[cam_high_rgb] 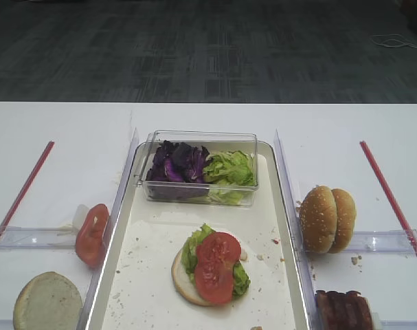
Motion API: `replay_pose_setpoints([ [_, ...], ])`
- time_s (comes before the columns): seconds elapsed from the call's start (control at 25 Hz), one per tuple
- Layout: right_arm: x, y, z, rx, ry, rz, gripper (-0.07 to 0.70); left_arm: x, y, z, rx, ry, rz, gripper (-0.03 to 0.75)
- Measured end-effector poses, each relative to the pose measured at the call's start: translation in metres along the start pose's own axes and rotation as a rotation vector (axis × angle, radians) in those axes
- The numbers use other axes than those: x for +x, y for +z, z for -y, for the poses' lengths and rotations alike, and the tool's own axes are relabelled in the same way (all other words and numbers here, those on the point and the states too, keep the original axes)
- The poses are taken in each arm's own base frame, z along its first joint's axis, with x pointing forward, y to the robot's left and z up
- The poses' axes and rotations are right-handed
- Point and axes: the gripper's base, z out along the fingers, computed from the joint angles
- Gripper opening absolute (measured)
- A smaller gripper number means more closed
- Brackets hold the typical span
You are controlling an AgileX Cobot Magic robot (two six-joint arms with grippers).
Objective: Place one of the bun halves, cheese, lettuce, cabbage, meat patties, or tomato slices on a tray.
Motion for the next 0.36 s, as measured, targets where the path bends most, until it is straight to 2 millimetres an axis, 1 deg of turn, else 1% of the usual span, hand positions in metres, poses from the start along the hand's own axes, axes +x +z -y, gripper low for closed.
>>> replay_pose_setpoints([
  [0.36,0.0,0.0,0.0,0.0,0.002,0.0,0.689,0.0,0.0,0.0,0.0,0.0,0.0,0.491],
])
